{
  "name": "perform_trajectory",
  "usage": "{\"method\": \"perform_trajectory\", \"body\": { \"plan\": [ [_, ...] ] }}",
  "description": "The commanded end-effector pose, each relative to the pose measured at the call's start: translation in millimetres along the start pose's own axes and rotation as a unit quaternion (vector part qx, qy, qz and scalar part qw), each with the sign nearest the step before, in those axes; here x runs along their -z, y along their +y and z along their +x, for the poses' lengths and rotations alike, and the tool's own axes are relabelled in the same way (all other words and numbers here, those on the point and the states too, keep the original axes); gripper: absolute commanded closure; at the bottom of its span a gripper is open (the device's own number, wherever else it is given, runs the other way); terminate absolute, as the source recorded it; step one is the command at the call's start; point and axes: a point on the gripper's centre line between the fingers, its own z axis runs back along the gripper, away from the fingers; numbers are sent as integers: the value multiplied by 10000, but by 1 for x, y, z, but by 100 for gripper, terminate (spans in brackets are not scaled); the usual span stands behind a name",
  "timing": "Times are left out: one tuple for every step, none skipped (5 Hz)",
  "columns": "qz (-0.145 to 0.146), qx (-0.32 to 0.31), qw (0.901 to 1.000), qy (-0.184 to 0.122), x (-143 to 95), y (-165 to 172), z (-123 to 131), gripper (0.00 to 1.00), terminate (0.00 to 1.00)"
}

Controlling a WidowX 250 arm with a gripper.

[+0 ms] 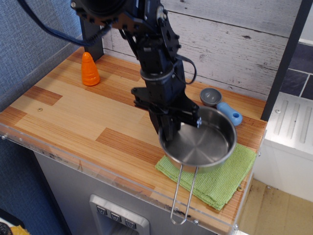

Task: Move the pot from edge to corner of the table.

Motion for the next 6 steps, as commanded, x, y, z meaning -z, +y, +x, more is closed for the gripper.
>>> {"method": "perform_trajectory", "body": {
  "plan": [
    [94,-976,9907,-941,-45,16,33,100,0],
    [157,-1423,9829,-1158,-55,22,44,100,0],
    [376,-2147,9661,-1382,-62,33,44,100,0],
    [654,-2960,9403,-1547,-66,42,39,100,0],
    [946,-3665,9119,-1583,-69,51,35,100,0],
    [1100,-4215,8865,-1562,-63,62,27,100,0]
  ]
}}
